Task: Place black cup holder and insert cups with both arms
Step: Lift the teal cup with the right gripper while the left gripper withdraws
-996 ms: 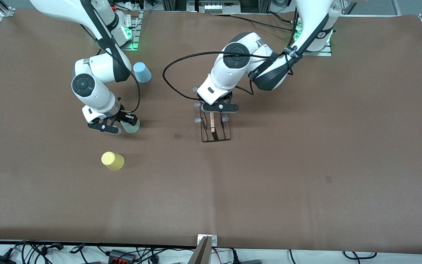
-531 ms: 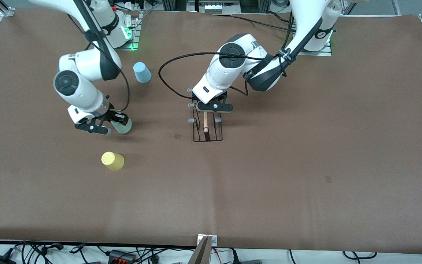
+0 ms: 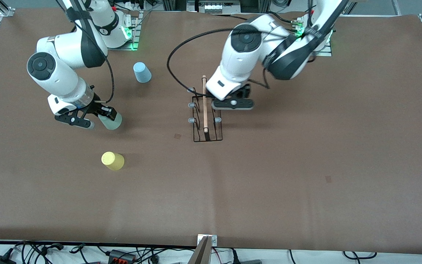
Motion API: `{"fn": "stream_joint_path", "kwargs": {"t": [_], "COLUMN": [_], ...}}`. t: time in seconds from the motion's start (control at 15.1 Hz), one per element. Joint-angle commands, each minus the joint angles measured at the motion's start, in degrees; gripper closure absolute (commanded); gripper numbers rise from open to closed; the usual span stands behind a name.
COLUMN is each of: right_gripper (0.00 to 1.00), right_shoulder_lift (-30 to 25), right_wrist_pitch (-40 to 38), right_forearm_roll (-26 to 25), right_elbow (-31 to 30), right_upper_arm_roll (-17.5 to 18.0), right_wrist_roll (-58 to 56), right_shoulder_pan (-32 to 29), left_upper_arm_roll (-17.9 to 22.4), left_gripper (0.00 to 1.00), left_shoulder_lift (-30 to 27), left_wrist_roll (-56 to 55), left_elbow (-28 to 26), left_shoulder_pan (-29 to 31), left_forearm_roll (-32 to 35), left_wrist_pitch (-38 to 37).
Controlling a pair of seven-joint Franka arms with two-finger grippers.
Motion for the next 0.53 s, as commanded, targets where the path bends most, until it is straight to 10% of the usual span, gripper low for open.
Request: {"fn": "stream_joint_path", "kwargs": {"t": [0.0, 0.46], "right_gripper": [0.68, 0.68], "right_shoulder_lift": [-4.9, 1.1], "right_wrist_pitch": [-6.5, -5.5], "right_forearm_roll": [1.3, 4.0], "right_elbow": [1.6, 12.0], "right_upper_arm_roll": [4.6, 18.3], "right_wrist_roll": [12.3, 48.3], "right_shoulder_pan": [2.5, 10.6], "left_upper_arm_roll": [0.3, -0.3], "left_gripper": [0.00, 0.00], "left_shoulder_lift": [-0.8, -0.7], "left_wrist_roll": [1.7, 23.2], "left_elbow": [6.5, 9.7], "left_shoulder_pan": [1.9, 13.7], "left_forearm_roll": [8.5, 7.5], "left_wrist_pitch": [-11.1, -17.8]}}
